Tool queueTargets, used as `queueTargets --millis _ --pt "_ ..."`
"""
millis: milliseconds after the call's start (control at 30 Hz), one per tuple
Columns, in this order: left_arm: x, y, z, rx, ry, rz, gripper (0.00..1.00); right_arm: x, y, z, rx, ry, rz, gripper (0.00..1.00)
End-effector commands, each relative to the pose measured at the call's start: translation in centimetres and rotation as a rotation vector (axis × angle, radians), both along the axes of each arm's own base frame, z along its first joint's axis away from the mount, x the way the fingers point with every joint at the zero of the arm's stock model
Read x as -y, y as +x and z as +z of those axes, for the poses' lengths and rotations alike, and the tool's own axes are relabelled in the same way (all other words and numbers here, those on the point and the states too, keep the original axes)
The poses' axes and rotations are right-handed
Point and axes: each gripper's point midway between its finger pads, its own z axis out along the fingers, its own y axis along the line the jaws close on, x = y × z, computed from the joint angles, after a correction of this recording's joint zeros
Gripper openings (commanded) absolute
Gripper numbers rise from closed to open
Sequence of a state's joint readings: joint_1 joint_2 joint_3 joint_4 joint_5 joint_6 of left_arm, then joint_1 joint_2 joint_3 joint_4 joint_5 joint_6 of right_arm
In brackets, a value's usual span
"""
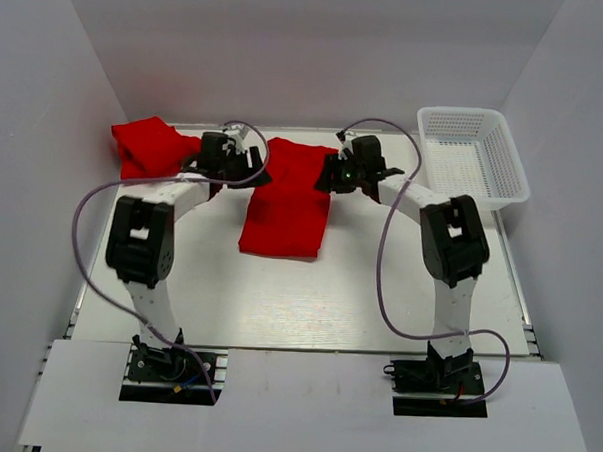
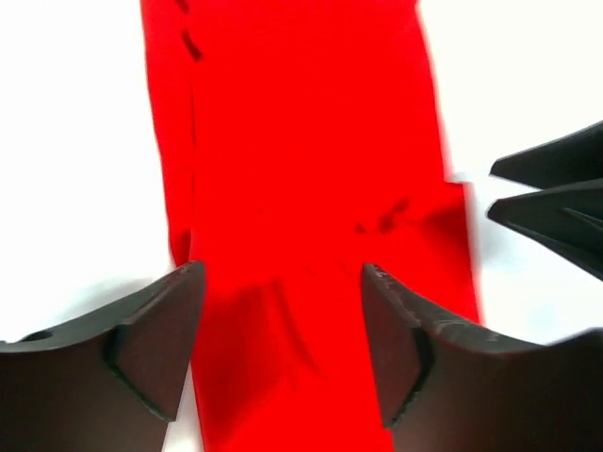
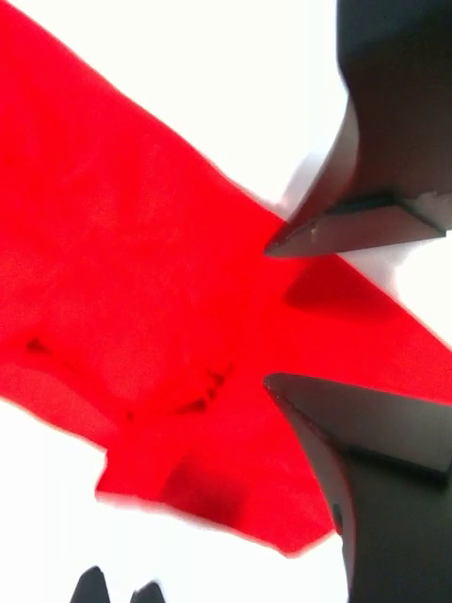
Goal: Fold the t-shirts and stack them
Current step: Fold the folded rectangular tshirt in 1/3 of the way, then grab one side of the 2/3 rectangular tshirt with both arms
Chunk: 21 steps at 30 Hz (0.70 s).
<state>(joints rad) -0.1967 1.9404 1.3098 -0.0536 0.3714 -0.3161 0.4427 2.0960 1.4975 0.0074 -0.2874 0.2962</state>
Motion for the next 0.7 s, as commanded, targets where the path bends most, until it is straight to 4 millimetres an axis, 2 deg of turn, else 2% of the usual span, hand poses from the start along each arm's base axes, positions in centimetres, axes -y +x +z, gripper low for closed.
queueTargets --millis 0,33,67,100,133,167,200,233,267,300,333,367,400,500,600,667 --pt "-1.9 -2.3 7.7 0.145 0.037 0.023 0.78 0.7 -1.0 9.5 0.183 0.047 0.019 0.60" --pt "-2.2 -3.4 9.4 0.174 0.036 0.031 0.79 1.2 -1.9 9.0 0.147 0.031 0.024 0.65" --pt "-2.7 -4.8 7.9 0.135 0.051 0.040 0.79 1.1 -2.7 9.1 0.146 0.028 0.032 0.72" --pt "-3.4 -5.7 7.5 0.120 0.060 0.056 0.79 1.7 -4.7 8.7 0.126 0.029 0.043 0.74" --pt "-3.6 -6.6 7.1 0.107 0.056 0.061 0.81 1.8 -5.3 8.7 0.124 0.037 0.047 0.77" --pt "-3.9 -8.4 6.0 0.089 0.059 0.060 0.81 2.3 -6.6 6.8 0.080 0.024 0.054 0.80" --pt "-4.1 -9.3 5.2 0.072 0.063 0.060 0.81 2.5 -8.3 6.5 0.059 0.036 0.067 0.81" --pt "-4.1 -9.9 4.7 0.061 0.057 0.065 0.81 2.7 -9.0 6.0 0.047 0.035 0.070 0.84" --pt "-4.5 -11.1 3.4 0.034 0.069 0.073 0.81 2.9 -10.6 4.4 0.007 0.023 0.086 0.84" --pt "-4.6 -11.8 2.4 -0.005 0.060 0.085 0.81 2.5 -11.0 4.5 0.016 0.041 0.097 0.86" --pt "-4.7 -12.7 1.5 -0.030 0.058 0.090 0.81 2.9 -12.4 2.5 -0.033 0.027 0.102 0.86" --pt "-4.7 -13.2 0.8 -0.047 0.055 0.095 0.81 2.3 -13.4 1.9 -0.050 0.021 0.124 0.86" --pt "-4.9 -13.4 0.7 -0.050 0.047 0.115 0.81 2.4 -14.4 0.6 -0.085 0.011 0.123 0.86" --pt "-5.2 -14.5 -1.0 -0.073 0.043 0.137 0.81 1.4 -15.4 -0.2 -0.098 0.021 0.142 0.86" --pt "-5.4 -14.6 -1.8 -0.077 0.044 0.151 0.81 0.8 -16.3 -1.5 -0.129 0.010 0.150 0.86" --pt "-5.2 -14.7 -2.7 -0.101 0.042 0.141 0.81 0.4 -16.1 -1.4 -0.122 0.022 0.145 0.86"
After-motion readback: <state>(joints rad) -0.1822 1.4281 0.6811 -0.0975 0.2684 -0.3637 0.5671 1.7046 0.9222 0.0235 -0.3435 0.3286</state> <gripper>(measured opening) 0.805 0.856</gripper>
